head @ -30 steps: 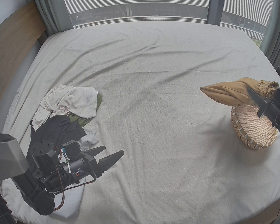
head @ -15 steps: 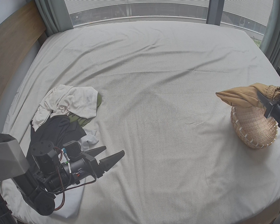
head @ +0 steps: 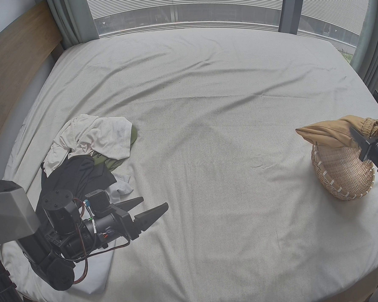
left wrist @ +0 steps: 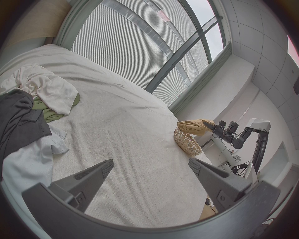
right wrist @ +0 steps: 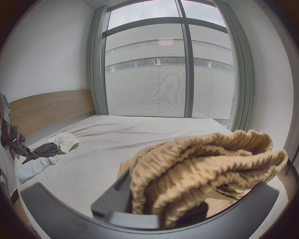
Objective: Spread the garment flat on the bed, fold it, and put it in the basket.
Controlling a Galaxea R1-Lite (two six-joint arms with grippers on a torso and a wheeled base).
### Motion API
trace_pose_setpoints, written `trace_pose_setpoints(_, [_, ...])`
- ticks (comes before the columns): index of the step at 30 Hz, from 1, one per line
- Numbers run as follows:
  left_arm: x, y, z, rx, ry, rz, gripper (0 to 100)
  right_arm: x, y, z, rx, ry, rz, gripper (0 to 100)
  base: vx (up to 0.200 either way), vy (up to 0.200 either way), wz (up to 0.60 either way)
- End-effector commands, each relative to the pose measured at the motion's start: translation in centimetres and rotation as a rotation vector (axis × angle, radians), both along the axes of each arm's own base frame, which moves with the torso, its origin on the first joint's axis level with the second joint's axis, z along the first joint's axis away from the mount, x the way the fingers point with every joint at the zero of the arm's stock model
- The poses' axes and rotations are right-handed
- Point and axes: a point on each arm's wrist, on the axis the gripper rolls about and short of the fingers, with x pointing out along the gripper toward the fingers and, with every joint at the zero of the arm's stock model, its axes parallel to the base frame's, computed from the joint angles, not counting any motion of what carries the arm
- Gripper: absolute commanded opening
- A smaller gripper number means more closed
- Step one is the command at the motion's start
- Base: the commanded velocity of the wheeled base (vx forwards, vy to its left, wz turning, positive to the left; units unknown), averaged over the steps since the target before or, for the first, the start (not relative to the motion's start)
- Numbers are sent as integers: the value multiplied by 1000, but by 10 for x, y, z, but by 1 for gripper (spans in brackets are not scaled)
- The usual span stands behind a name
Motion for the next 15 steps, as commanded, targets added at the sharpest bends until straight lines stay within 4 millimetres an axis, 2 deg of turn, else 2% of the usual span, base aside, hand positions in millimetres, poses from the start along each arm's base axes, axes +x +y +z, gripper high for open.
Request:
trace_pose_setpoints(1, [0, 0, 0, 0, -1, 1, 100, -2, 1, 2, -4, -8, 4, 100, 0, 0, 0])
trace_pose_setpoints(10, [0, 0, 0, 0, -1, 1, 100, -18, 14, 20, -10, -23, 36, 100, 0, 0, 0])
trace_pose_setpoints(15, [1, 0, 1, -1, -4, 1, 100, -32, 32, 34, -9, -29, 97, 100, 0, 0, 0])
